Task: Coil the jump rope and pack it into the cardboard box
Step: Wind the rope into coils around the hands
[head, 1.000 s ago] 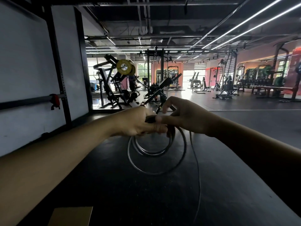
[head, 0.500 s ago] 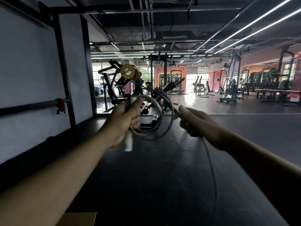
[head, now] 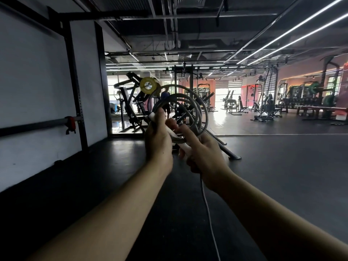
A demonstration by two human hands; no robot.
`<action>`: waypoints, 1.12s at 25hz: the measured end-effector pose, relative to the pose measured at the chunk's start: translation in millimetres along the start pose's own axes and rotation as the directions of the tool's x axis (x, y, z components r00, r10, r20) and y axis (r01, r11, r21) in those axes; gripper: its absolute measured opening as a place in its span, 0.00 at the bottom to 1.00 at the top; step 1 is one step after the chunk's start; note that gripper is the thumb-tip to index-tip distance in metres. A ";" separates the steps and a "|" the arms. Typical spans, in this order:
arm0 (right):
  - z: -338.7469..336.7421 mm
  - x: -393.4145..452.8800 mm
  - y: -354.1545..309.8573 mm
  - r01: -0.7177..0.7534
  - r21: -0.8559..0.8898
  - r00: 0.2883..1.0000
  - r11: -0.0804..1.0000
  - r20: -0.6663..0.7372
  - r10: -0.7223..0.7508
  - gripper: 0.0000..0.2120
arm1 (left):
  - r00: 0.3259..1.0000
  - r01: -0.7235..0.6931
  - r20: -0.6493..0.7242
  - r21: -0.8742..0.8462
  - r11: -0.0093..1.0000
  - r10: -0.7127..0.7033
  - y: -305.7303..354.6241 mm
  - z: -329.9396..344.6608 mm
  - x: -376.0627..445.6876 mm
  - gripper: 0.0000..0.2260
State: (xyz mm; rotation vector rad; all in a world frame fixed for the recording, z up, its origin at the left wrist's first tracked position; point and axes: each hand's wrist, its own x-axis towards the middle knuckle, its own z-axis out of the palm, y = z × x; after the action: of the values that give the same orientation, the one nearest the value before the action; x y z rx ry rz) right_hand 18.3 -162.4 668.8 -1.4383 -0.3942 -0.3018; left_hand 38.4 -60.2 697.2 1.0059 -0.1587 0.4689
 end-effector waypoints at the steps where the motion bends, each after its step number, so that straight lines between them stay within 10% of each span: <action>1: -3.3 0.5 -0.6 0.008 -0.045 1.000 0.999 -0.005 -0.009 0.16 | 1.000 0.003 0.014 -0.004 1.000 -0.003 0.6 -4.1 -1.2 0.14; 6: -27.9 7.4 -16.6 0.074 -0.360 0.997 0.930 0.055 -0.058 0.08 | 0.948 0.160 0.263 0.084 0.983 -0.177 -6.1 -51.0 4.1 0.05; 10: -45.0 15.9 -24.8 0.180 -0.772 0.976 0.610 0.218 -0.013 0.10 | 0.866 0.238 0.382 0.256 0.937 -0.324 0.5 -92.5 18.4 0.23; 12: -49.8 17.1 -25.5 0.235 -0.865 0.950 0.444 0.301 0.082 0.11 | 0.851 0.015 0.454 0.482 0.876 -0.264 17.4 -97.5 24.8 0.40; 17: -35.5 18.9 -33.2 0.420 -0.887 0.884 0.193 0.448 0.135 0.10 | 0.593 -0.676 0.710 0.695 0.246 -0.378 43.0 -38.0 11.2 0.50; 20: -27.9 20.5 -44.9 0.456 -0.875 0.871 0.164 0.476 0.119 0.11 | 0.608 -0.664 0.667 0.724 0.185 -0.430 37.5 -12.4 9.3 0.48; 25: -36.9 22.1 -52.3 0.483 -0.843 0.864 0.238 0.502 0.026 0.12 | 0.629 -0.550 0.670 0.742 0.383 -0.395 23.7 -16.5 12.0 0.26; 28: -41.7 22.4 -48.6 0.401 -0.789 0.885 0.466 0.465 0.026 0.21 | 0.640 -0.504 0.659 0.748 0.432 -0.396 21.4 -21.1 10.9 0.17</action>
State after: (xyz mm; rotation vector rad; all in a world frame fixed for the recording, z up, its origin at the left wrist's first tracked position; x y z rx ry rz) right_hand 20.8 -208.5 718.4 -2.5310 -0.8475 -0.4071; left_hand 36.8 -29.6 706.2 2.3346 -0.8187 0.0849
